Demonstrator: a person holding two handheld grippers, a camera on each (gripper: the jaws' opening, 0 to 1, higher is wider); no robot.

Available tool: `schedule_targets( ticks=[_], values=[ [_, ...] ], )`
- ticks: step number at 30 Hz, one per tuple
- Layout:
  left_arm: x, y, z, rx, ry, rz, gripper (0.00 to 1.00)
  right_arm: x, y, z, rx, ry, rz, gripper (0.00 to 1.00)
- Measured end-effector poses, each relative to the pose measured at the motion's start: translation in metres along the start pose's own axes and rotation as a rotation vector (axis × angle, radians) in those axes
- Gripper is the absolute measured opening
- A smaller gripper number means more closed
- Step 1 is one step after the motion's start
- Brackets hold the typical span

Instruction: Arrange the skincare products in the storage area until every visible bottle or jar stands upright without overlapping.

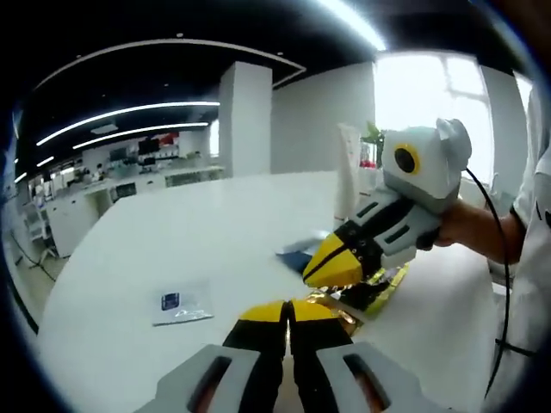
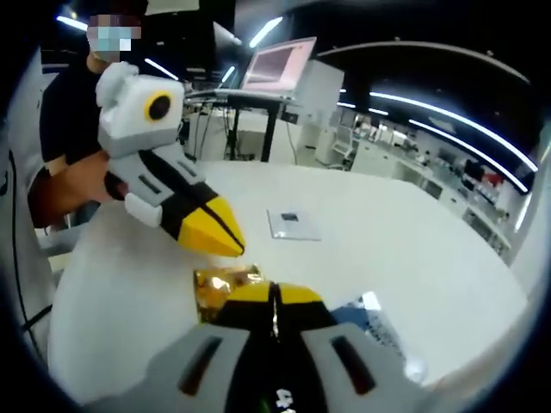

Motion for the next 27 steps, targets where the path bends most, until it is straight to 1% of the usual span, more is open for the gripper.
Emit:
schedule_targets(
  ticks=[2,4,6,8,13,15,18,23,27],
  values=[
    [0.003,-0.002,0.009,0.030,0.029,-0.015,0.00,0.002,0.001,0.000,0.003,0.016,-0.003,0.00],
    [0.004,-0.004,0.017,0.066,0.058,-0.010,0.00,0.003,0.001,0.000,0.004,0.033,-0.008,0.00],
    [0.004,-0.006,0.021,0.068,0.048,-0.001,0.00,0.005,0.003,-0.001,0.003,0.044,-0.015,0.02],
    [0.006,-0.008,0.027,0.077,0.034,-0.013,0.00,0.008,0.005,-0.002,0.003,0.058,-0.022,0.05],
    [0.004,-0.010,0.042,0.105,0.017,-0.016,0.03,0.012,0.012,-0.004,0.006,0.089,-0.033,0.09],
    [0.004,-0.011,0.049,0.116,0.007,-0.018,0.06,0.015,0.016,-0.007,0.006,0.104,-0.039,0.11],
    [0.003,-0.010,0.060,0.133,0.002,-0.008,0.09,0.017,0.022,-0.009,0.009,0.116,-0.036,0.12],
    [0.001,-0.008,0.072,0.137,-0.020,0.006,0.12,0.021,0.032,-0.013,0.017,0.128,-0.039,0.17],
    [-0.002,-0.006,0.082,0.142,-0.034,0.025,0.16,0.020,0.041,-0.017,0.030,0.136,-0.029,0.21]
  ],
)
Point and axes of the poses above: the point that each gripper's makers call its tool centre point, and the gripper's own axes: y roughly forward along the fingers, z roughly to its left, x roughly out of its top, the point moved 1 cm from there along -y, roughly backward along the fingers
